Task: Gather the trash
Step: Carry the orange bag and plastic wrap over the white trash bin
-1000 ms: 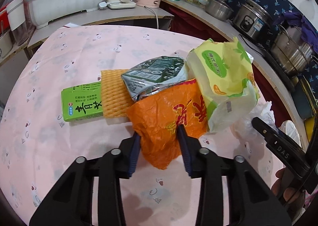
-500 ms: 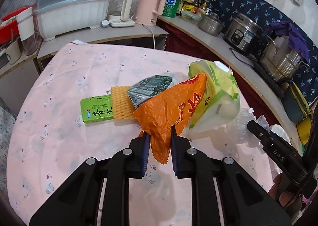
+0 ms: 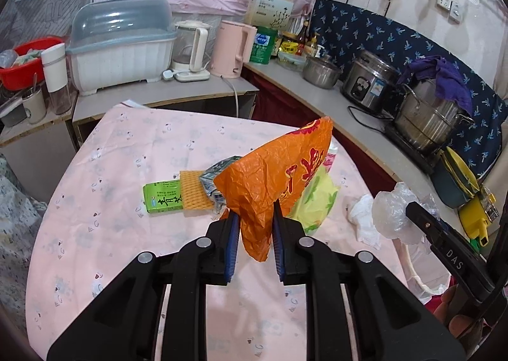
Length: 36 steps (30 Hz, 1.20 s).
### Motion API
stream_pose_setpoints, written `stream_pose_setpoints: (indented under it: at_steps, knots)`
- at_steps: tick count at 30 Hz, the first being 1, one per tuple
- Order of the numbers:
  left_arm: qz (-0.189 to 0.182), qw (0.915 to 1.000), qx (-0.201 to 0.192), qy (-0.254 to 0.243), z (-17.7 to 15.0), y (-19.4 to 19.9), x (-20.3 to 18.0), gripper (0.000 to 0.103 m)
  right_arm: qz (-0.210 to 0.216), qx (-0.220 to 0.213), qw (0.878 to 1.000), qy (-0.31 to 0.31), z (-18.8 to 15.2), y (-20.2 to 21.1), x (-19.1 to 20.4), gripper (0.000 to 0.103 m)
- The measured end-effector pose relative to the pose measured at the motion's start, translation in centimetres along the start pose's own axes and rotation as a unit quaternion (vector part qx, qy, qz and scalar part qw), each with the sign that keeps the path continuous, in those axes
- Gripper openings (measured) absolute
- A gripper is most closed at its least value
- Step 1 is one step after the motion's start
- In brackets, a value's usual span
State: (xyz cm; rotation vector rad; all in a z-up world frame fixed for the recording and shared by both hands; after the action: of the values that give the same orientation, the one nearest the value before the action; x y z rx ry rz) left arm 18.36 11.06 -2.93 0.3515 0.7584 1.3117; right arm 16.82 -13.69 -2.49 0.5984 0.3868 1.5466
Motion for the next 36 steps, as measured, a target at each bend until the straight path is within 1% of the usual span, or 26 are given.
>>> stream_pose_setpoints:
  at_steps: [7,18,24,28,36]
  knots:
    - [-0.017,0.9995,-0.008,-0.027,-0.6,1.4,-3.9,0.018,-0.012,-0.017,1.0,-0.012,-0.2,2.9,-2.4,0.03]
    - [-0.06,0.9945,0.007,-0.086,-3.1,0.9,-12.2,0.018,-0.063,-0.04,0.996,-0.057,-1.3,7.5,-10.2,0.03]
    - [-0.084,0.9886,0.027,-0.122,-5.1,-0.3,-17.1,0.018,-0.094,-0.044,0.991,-0.085,-2.6,9.2,-14.9,0.03]
    - [-0.102,0.9828,0.041,-0.149,-6.7,-1.3,-20.9,0.018,-0.115,-0.042,0.987,-0.108,-3.8,9.9,-18.3,0.03]
    - [-0.131,0.9707,0.071,-0.189,-9.6,-3.3,-26.9,0.018,-0.147,-0.037,0.977,-0.151,-6.0,10.7,-24.6,0.03]
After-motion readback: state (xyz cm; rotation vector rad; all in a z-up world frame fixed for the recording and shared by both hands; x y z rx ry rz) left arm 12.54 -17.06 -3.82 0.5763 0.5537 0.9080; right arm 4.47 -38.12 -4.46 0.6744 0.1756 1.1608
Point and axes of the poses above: each gripper's, at about its wrist camera, not at the fingertips, and y roughly against the way its jaws point, x to its left, z to its top, the point moved 6 cm from there along -y, roughly the way its jaws point, and after that the axes turned 3 degrees about y, right-handed, at the moved point
